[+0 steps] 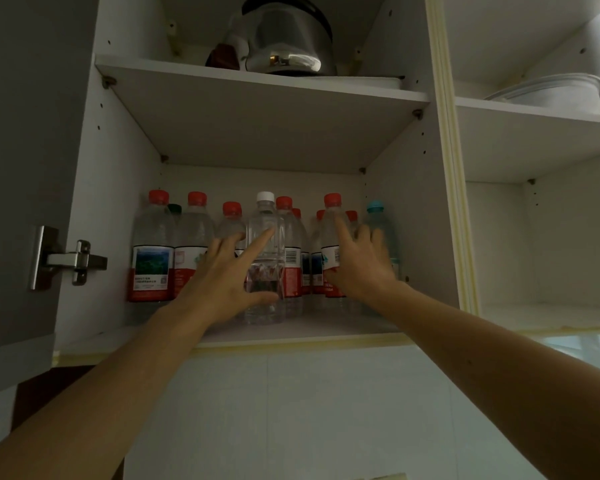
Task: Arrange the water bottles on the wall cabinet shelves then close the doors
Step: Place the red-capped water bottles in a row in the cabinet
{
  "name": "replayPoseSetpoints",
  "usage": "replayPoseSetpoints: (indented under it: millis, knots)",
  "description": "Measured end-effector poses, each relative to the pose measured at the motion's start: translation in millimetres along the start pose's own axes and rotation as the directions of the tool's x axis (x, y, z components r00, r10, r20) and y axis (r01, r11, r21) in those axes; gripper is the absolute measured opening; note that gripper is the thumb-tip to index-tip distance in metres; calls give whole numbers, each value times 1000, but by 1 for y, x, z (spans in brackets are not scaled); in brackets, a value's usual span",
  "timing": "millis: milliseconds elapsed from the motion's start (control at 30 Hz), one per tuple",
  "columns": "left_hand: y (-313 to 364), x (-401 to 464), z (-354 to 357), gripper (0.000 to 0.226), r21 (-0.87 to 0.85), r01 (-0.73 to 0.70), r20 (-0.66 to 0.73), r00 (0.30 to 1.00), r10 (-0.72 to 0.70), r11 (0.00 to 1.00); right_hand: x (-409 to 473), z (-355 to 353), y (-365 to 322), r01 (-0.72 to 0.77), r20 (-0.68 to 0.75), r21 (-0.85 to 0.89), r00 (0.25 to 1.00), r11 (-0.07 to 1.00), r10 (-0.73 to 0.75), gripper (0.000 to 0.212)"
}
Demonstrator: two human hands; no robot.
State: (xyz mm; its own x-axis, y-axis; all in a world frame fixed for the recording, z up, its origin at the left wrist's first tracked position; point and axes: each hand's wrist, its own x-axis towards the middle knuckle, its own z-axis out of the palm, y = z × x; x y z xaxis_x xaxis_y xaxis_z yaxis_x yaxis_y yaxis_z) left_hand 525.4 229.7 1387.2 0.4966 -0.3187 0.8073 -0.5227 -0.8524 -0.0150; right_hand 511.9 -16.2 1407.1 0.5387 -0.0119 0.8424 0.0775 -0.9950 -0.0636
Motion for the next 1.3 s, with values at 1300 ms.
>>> replayPoseSetpoints:
  millis: [1300]
  knots:
    - [0, -4, -6, 112, -42, -11, 37, 999, 12, 999, 63, -15, -53, -243, 327, 673, 945, 699, 13, 55]
